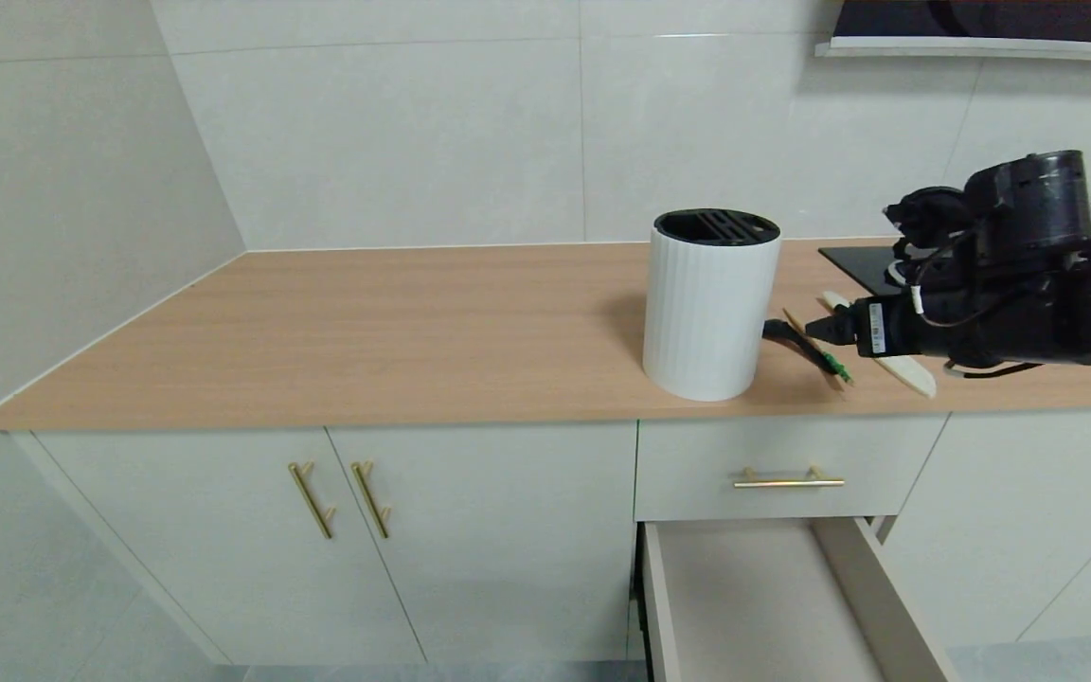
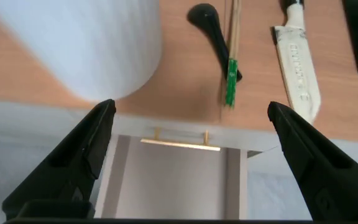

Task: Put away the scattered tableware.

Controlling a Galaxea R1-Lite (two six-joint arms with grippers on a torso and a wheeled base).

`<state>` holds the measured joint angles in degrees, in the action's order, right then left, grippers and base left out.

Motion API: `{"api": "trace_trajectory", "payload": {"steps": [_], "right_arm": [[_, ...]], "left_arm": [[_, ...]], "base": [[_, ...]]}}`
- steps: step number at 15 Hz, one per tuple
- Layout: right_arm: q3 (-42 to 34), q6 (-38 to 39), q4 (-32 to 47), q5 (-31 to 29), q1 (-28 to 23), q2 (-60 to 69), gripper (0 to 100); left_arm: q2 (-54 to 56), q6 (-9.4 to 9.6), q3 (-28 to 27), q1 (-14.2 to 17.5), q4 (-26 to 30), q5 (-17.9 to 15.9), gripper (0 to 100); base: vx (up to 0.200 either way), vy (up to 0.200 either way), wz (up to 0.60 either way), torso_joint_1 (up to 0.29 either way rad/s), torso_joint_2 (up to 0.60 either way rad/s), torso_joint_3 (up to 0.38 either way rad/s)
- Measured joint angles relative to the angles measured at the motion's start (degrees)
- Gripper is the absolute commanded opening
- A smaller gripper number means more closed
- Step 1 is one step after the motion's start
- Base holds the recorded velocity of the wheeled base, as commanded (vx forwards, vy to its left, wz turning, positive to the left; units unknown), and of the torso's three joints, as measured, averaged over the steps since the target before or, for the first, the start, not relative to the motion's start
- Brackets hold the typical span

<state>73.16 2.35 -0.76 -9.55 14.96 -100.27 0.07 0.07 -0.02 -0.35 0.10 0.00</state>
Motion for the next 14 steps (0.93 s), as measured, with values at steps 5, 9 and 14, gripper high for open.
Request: {"api": "trace_trajectory", "payload": {"steps": [5, 9, 14], "right_arm": [[8.22, 0.02, 1.65, -0.09, -5.95, -10.98, 100], [8.46, -0.17, 1.71, -0.11, -6.30, -14.01, 100], [8.64, -0.41, 1.79, -0.16, -6.28, -16.06, 100]], "left_arm": [[0.00, 0.00, 0.00, 0.02, 0.00, -0.02, 100], [0.00, 0.02, 0.02, 0.02, 0.00, 0.00, 100], [0.00, 0.02, -0.02, 0.00, -0.02, 0.00, 100]], "base": [[0.000, 0.000, 0.00, 0.000, 0.00, 0.000], [0.000, 0.000, 0.00, 0.000, 0.00, 0.000], [0.000, 0.000, 0.00, 0.000, 0.00, 0.000]]}}
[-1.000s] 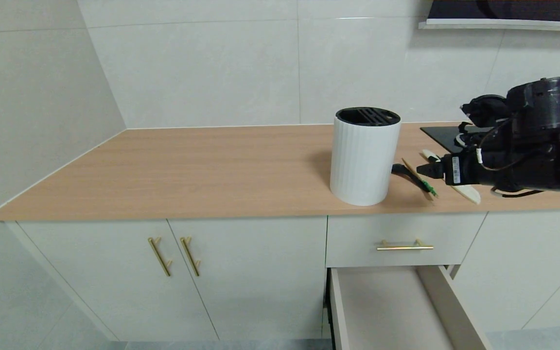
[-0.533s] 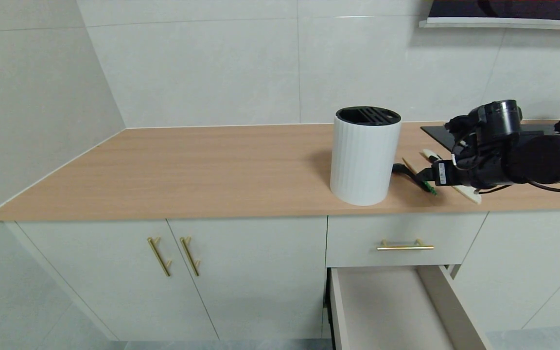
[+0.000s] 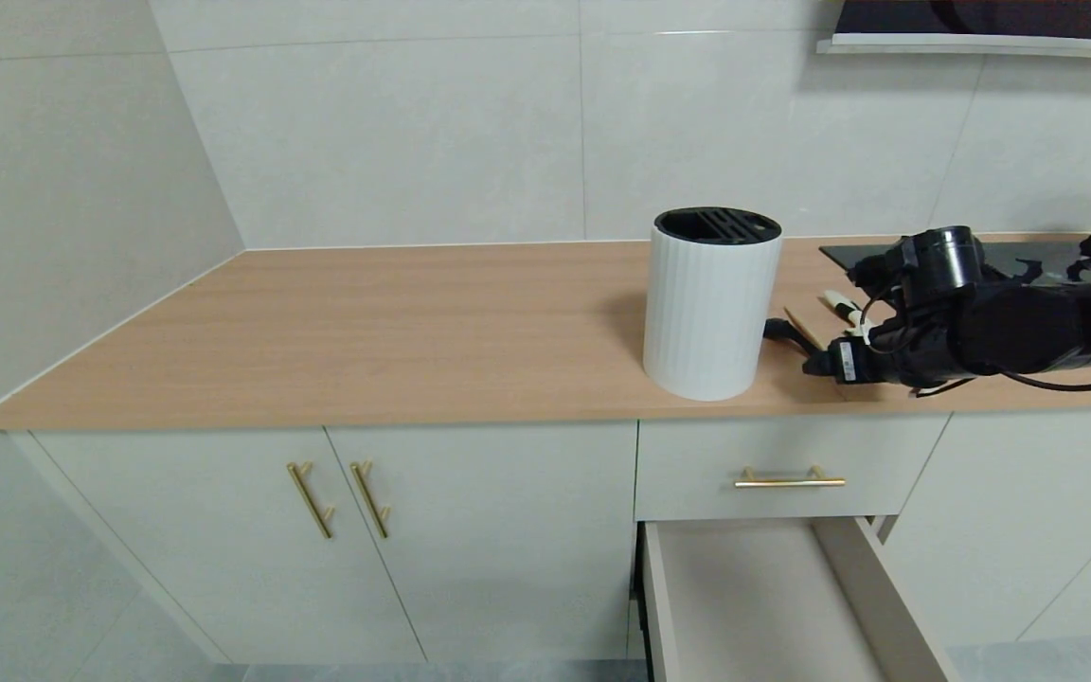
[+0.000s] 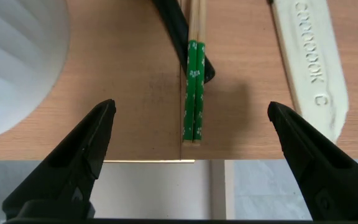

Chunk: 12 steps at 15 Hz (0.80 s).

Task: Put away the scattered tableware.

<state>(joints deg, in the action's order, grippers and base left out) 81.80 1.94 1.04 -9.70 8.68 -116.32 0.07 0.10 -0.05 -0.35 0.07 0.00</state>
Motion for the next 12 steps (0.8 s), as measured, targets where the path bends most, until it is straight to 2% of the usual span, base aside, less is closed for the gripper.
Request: {"api": "trace_trajectory", "payload": {"steps": [7, 8, 12], "right_arm": [[-0.05, -0.13, 0.07, -0.06, 0.00, -1.07, 100], [0.00, -0.09, 0.07, -0.06, 0.00, -1.26, 0], [0.20, -0.09, 0.05, -0.06, -0.02, -1.79, 0]], "left_arm": [[0.00, 0.00, 0.02, 0.02, 0.02, 0.00, 100], [0.00, 0.00, 0.05, 0.02, 0.02, 0.00, 100], [0.00, 0.00, 0.05, 0.00, 0.02, 0.00, 100]], "base": [[0.000, 0.000, 0.00, 0.000, 0.00, 0.000], [0.000, 0.000, 0.00, 0.000, 0.00, 0.000], [0.000, 0.000, 0.00, 0.000, 0.00, 0.000]]}}
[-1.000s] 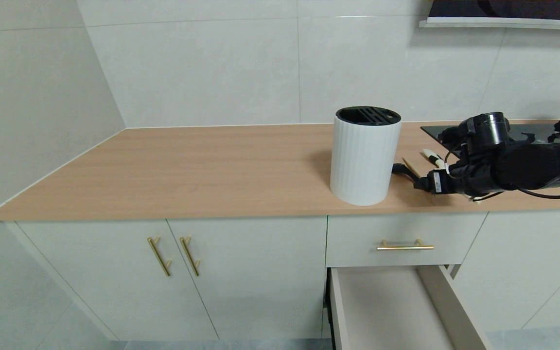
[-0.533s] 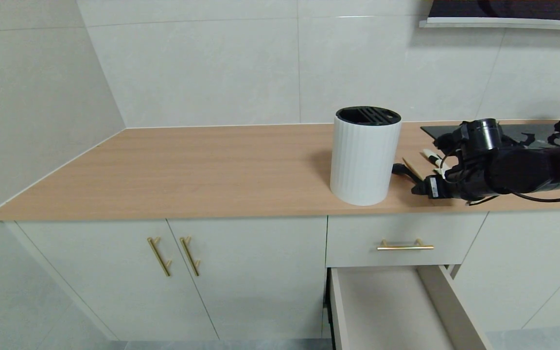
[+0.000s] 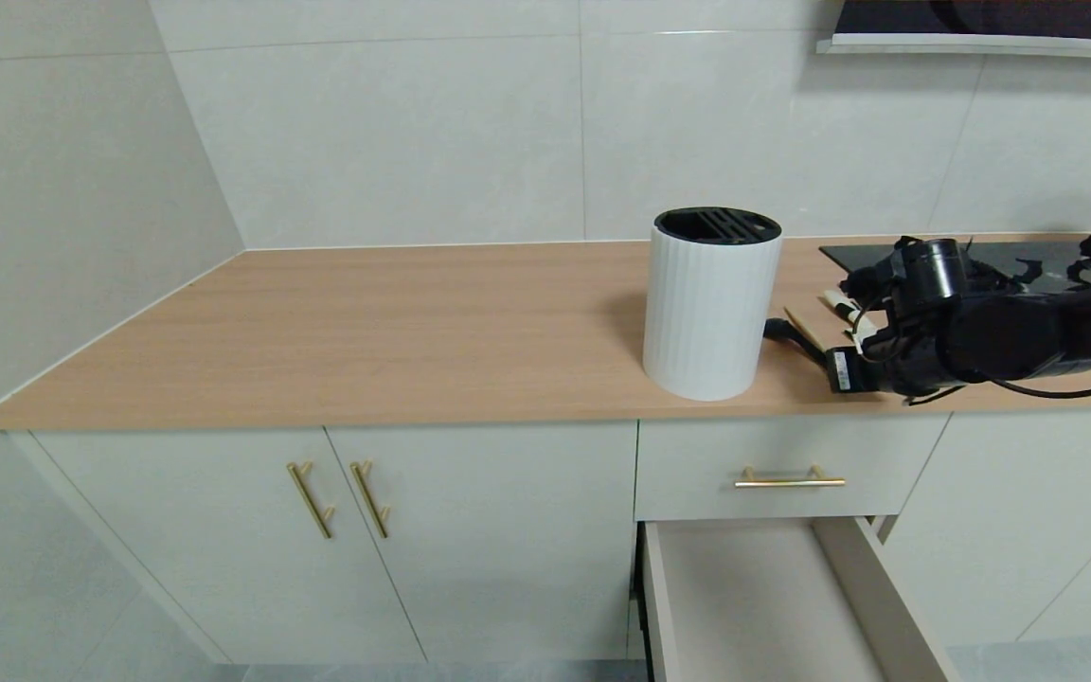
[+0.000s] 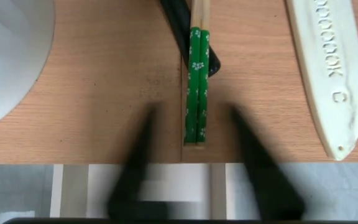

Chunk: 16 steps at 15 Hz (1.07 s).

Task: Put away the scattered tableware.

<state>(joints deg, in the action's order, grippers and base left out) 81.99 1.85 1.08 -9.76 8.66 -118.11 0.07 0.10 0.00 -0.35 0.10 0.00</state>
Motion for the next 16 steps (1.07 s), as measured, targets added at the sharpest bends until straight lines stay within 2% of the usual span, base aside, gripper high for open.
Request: {"api": "trace_trajectory", "payload": {"steps": [9, 12, 16], "right_arm": [[-1.45, 0.28, 1.71, -0.55, 0.05, 2.85, 0], [-6.80, 1.40, 4.83, -0.52, 1.04, 9.92, 0], [-18.41, 2.61, 6.94, -0.38, 4.05, 23.27, 0]], "left_arm": [[0.00, 0.00, 0.00, 0.00, 0.00, 0.00, 100], [0.00, -0.02, 0.00, 0.00, -0.02, 0.00, 100], [0.00, 0.00, -0.02, 0.02, 0.00, 0.00, 100]], "base": [[0.000, 0.000, 0.00, 0.000, 0.00, 0.000], [0.000, 0.000, 0.00, 0.000, 0.00, 0.000], [0.000, 0.000, 0.00, 0.000, 0.00, 0.000]]}}
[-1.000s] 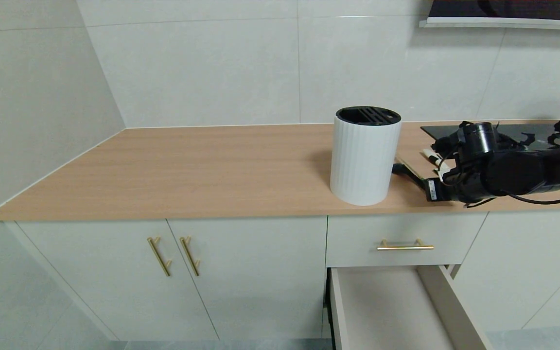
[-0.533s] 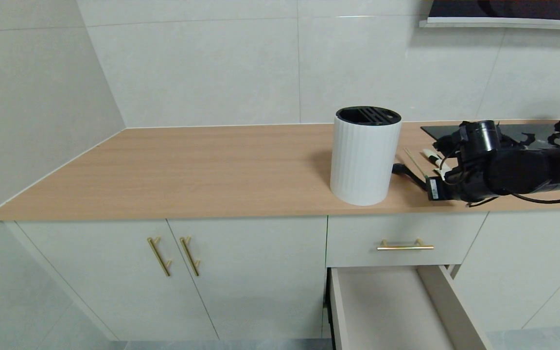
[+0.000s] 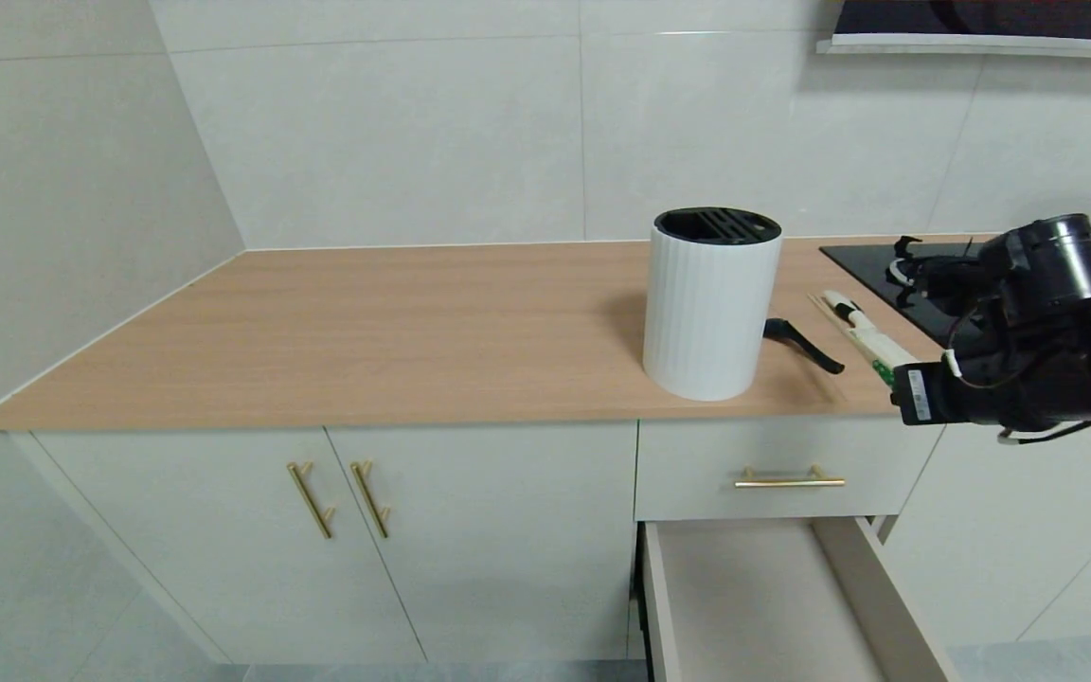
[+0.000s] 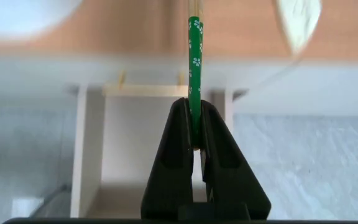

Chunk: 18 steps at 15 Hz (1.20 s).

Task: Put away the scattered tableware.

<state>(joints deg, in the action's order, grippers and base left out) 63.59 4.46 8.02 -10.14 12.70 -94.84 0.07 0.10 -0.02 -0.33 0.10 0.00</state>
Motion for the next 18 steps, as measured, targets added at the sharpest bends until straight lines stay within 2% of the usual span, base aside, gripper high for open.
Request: {"api": "trace_trajectory", "payload": {"steps": [2, 5, 8, 18], "right_arm": [[-3.78, 0.07, 5.52, 1.19, 1.71, 6.39, 0], [-5.68, -0.91, 12.31, 7.47, 2.69, 14.25, 0], [-5.96, -4.33, 17.30, 8.01, 2.84, 17.88, 0], [-9.70, -7.41, 17.24, 9.28, 7.36, 18.86, 0]], "left_arm": [[0.00, 0.00, 0.00, -0.02, 0.00, 0.00, 100], [0.00, 0.00, 0.00, -0.02, 0.00, 0.00, 100], [0.00, 0.00, 0.00, 0.00, -0.02, 0.00, 100], [0.00, -0.02, -0.02, 0.00, -0.02, 0.00, 100]], "base": [[0.000, 0.000, 0.00, 0.000, 0.00, 0.000], [0.000, 0.000, 0.00, 0.000, 0.00, 0.000], [0.000, 0.000, 0.00, 0.000, 0.00, 0.000], [0.000, 0.000, 0.00, -0.018, 0.04, 0.025]]}}
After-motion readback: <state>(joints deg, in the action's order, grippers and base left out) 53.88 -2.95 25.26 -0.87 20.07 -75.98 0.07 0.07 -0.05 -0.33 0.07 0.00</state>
